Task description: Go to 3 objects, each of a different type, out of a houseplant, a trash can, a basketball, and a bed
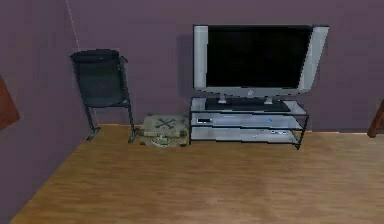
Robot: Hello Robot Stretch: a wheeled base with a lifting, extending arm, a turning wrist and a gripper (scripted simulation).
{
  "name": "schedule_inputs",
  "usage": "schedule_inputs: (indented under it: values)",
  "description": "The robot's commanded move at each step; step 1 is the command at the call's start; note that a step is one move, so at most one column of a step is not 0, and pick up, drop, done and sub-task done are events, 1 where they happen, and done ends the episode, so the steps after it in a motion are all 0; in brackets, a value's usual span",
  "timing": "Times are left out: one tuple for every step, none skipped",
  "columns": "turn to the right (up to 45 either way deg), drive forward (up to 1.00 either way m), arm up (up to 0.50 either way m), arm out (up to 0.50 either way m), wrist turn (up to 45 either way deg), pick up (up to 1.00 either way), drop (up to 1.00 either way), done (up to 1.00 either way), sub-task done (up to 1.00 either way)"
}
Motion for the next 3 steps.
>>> schedule_inputs:
  values:
    - [-15.0,0.00,0.00,0.00,0.0,0.00,0.00,0.00,0.00]
    - [0.0,1.00,0.00,0.00,0.0,0.00,0.00,0.00,0.00]
    - [0.0,0.35,0.00,0.00,0.0,0.00,0.00,0.00,0.00]
